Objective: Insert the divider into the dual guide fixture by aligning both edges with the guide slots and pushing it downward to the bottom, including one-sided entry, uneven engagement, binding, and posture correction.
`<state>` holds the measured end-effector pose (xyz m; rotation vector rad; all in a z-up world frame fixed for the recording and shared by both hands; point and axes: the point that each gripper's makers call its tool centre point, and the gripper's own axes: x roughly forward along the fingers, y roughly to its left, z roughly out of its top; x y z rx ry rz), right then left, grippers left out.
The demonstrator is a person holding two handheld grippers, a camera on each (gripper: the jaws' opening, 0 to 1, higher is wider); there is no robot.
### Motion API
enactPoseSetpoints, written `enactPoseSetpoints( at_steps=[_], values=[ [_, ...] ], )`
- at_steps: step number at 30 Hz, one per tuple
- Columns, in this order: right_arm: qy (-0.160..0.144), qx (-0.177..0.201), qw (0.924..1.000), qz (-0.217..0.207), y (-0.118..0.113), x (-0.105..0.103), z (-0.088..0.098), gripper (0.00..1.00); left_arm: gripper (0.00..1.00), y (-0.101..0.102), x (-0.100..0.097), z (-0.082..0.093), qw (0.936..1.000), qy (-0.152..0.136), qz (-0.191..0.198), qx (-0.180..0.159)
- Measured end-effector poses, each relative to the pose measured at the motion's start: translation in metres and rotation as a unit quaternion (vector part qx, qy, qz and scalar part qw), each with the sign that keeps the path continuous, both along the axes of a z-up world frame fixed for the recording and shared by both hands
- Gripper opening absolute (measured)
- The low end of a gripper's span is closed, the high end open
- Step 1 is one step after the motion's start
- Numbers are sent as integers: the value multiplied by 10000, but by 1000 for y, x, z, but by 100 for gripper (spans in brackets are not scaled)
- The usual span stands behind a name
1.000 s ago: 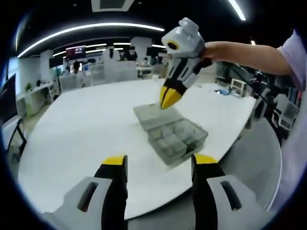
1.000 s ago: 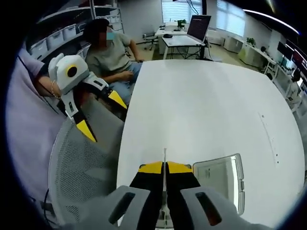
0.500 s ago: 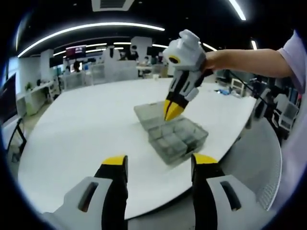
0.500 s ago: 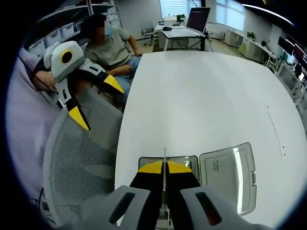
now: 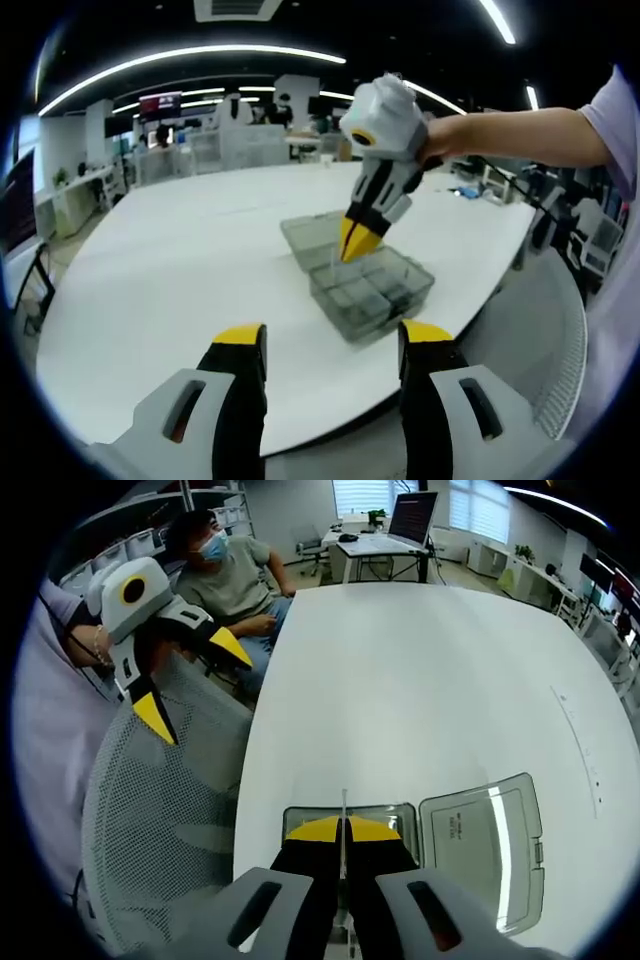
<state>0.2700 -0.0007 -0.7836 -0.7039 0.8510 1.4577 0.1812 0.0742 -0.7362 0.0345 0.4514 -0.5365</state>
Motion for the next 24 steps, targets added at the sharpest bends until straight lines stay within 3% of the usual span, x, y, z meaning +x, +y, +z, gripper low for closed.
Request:
enactPoseSetpoints(
  at_steps=[24],
  values=[
    [114,80,9999,4,1,0,-8,0,50,0,0,-1,10000,83,28,40]
  ],
)
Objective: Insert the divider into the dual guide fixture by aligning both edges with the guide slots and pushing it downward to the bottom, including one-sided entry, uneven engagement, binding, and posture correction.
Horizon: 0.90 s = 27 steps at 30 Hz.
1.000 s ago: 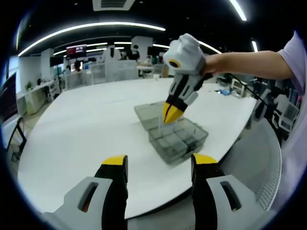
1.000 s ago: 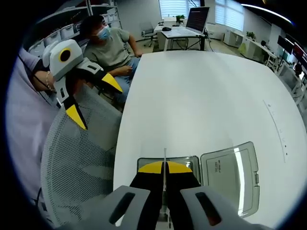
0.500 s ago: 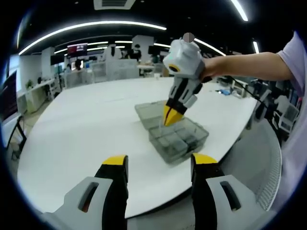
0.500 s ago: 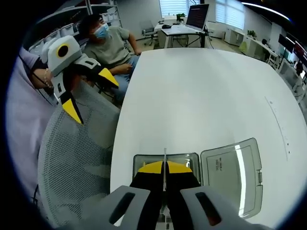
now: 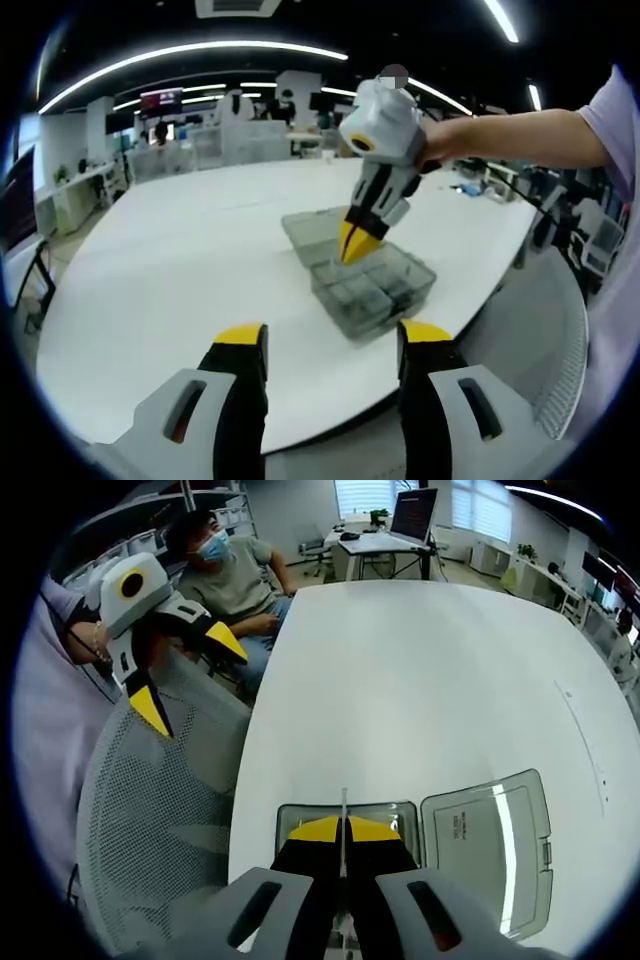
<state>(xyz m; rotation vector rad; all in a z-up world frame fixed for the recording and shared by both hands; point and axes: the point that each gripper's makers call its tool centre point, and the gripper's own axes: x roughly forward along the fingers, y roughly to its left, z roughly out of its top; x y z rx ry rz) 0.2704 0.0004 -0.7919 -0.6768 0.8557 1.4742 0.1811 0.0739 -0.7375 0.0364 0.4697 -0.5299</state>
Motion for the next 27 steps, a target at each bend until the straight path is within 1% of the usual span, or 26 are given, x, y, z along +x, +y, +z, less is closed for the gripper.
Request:
enactPoseSetpoints(
  at_steps=[3,8,11,13,15,16,21,23,27],
  values=[
    [65,80,9999,-107,-1,2,-3,0,50,1,0,-1,10000,11,0,4],
    [196,258,9990,-293,-2,3,-2,0,50,0,0,-2,10000,32,-7,23],
    [159,290,9990,-293,-3,3,-1,0,50,0,0,-2,10000,44,-22,34],
    [153,375,9986,-342,-1,5,0,0,49,0,0,-3,10000,51,-29,44],
    [294,551,9970,-466,3,4,2,0,49,0,0,-3,10000,58,-40,52],
    [279,582,9967,-485,4,5,2,0,49,0,0,-3,10000,59,-41,54],
    [272,600,9963,-557,1,6,-5,0,49,1,0,-3,10000,63,-28,40],
    [311,657,9954,-621,-1,7,-3,0,49,0,0,-3,10000,63,-33,40],
    [289,677,9952,-637,-4,8,1,0,49,1,0,-4,10000,64,-33,40]
  ],
)
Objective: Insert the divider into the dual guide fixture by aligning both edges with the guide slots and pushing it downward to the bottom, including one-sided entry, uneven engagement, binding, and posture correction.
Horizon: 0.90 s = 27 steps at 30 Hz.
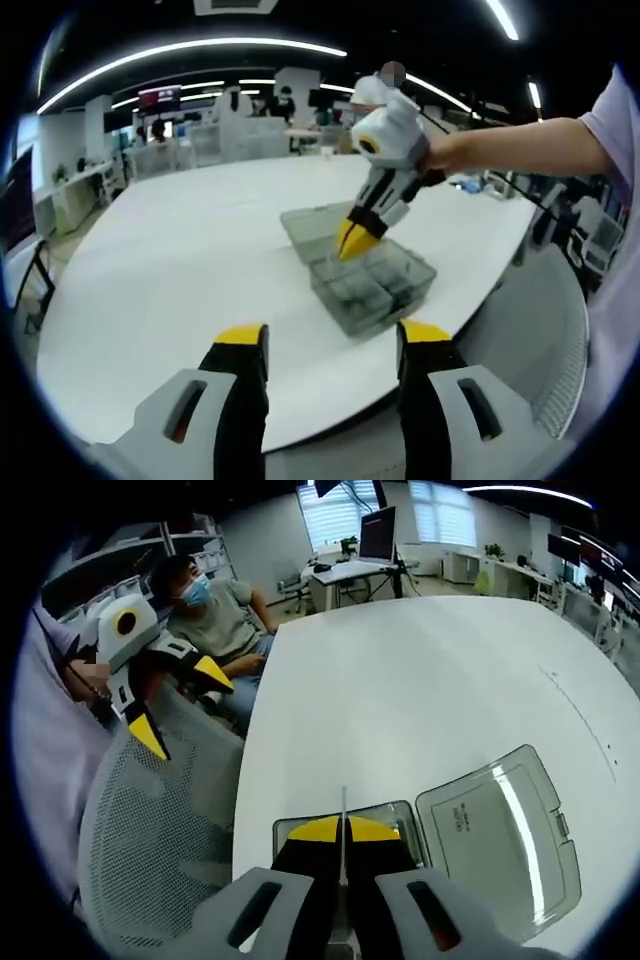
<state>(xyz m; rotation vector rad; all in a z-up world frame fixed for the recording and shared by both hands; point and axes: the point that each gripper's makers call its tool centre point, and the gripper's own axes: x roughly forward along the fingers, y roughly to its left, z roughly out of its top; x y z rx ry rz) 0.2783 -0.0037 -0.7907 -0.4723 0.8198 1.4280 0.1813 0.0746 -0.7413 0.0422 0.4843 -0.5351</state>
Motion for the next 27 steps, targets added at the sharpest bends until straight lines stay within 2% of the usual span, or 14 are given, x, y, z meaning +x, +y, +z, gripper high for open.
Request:
enactPoseSetpoints(
  at_steps=[8,18,27],
  values=[
    [-70,-67,9999,46,-6,-1,5,0,49,1,0,0,10000,-12,3,3],
    [-119,-182,9996,158,-3,-4,0,0,49,2,1,1,10000,-15,18,-10],
    [-221,-311,9983,434,0,-9,-7,0,49,1,0,1,10000,-8,8,0]
  ],
)
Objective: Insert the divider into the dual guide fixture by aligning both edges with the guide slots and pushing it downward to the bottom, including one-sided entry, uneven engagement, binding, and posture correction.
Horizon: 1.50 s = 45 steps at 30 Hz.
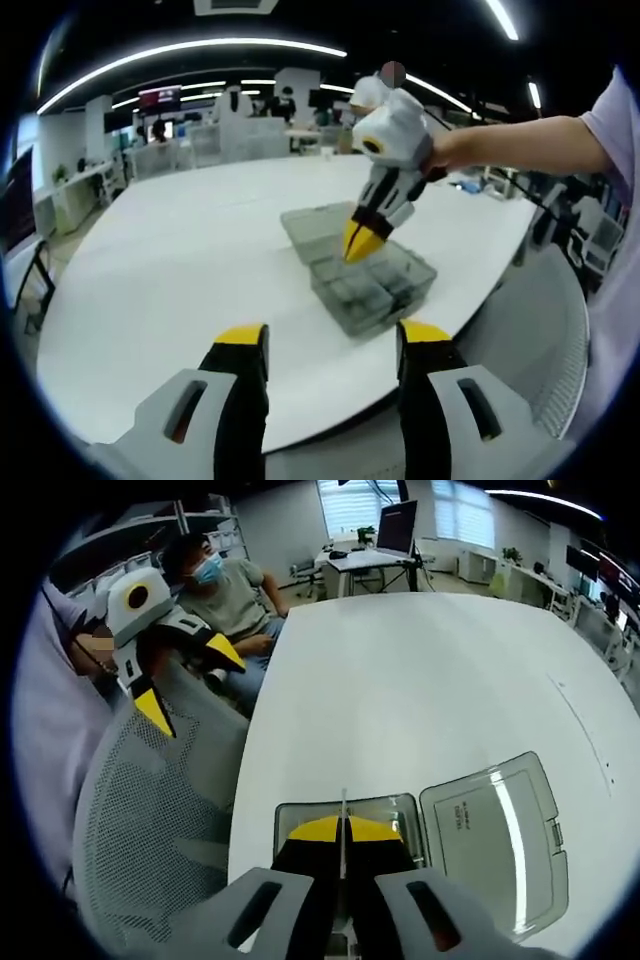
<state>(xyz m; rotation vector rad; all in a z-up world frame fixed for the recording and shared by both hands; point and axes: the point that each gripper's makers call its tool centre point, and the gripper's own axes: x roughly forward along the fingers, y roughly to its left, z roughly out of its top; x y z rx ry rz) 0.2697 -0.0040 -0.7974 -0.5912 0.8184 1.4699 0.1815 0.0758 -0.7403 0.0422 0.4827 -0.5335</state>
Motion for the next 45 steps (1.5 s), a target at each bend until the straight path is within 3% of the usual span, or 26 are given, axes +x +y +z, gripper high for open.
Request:
enactPoseSetpoints(
  at_steps=[24,45],
  values=[
    [-28,-57,10000,7,1,-1,-17,0,48,1,1,-2,10000,43,26,13],
    [-90,23,9999,73,1,-1,-13,0,48,-1,1,-1,10000,32,11,11]
  ],
)
